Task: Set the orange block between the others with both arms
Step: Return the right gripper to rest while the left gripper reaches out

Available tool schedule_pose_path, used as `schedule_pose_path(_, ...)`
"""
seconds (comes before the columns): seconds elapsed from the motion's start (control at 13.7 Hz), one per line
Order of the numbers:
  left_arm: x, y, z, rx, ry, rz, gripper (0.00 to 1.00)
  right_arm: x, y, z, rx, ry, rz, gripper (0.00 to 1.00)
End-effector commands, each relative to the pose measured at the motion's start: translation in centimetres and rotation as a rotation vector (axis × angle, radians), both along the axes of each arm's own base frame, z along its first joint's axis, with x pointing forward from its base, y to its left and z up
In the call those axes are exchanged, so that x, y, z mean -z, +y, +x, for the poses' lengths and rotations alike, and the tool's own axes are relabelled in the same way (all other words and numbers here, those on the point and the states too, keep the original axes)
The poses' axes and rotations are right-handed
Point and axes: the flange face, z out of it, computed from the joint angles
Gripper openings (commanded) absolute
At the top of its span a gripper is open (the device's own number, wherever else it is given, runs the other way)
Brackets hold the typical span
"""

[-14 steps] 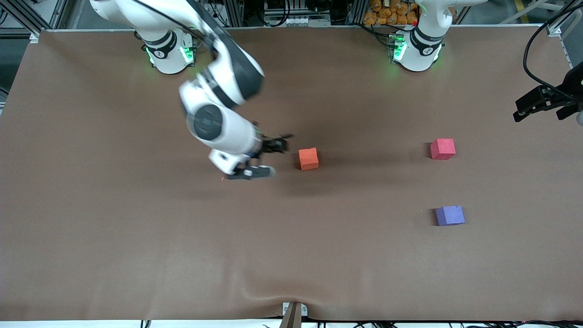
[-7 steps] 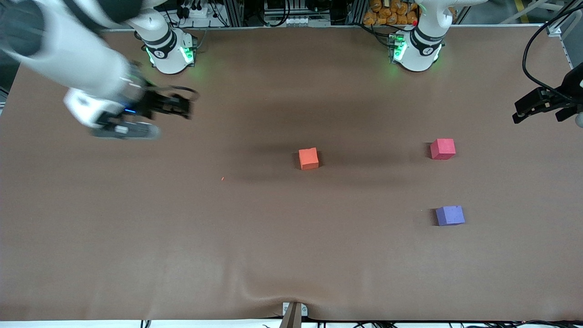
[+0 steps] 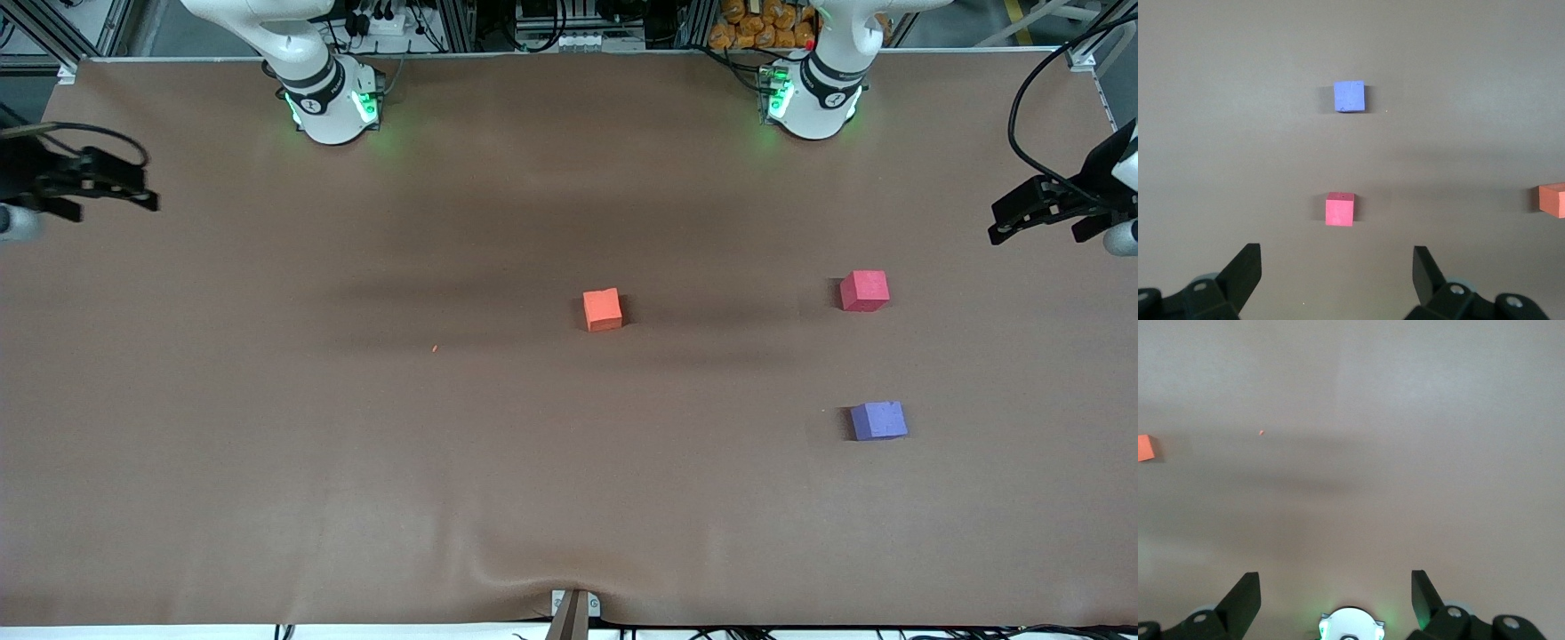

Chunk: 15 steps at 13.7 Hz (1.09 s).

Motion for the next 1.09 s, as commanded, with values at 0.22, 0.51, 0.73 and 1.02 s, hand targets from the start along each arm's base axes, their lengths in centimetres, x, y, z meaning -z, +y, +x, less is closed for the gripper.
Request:
schedule_pose_path(0.22,0.6,-1.7,0.5,0.027,0.007,-0.015,1.00,1.5,-1.2,1.5,-0.004,-0.062,-0.096,1.00)
schedule_pose_path(0.51,1.4,-3.6,1.1,0.047,0.010,-0.036,1.00,2.5,-1.8,1.9,0.007,-0.056,-0.101,1.00)
schedule_pose_path(0.73,2.1,-6.1,1.5,0.088,0.006,-0.040,1.00,3.5,-2.1,1.8,0.015,-0.030,-0.100,1.00)
schedule_pose_path(1.02,4.1,-12.1,1.7,0.069,0.023,-0.038,1.00,2.9,-2.4,1.6,0.023,-0.026,-0.085,1.00)
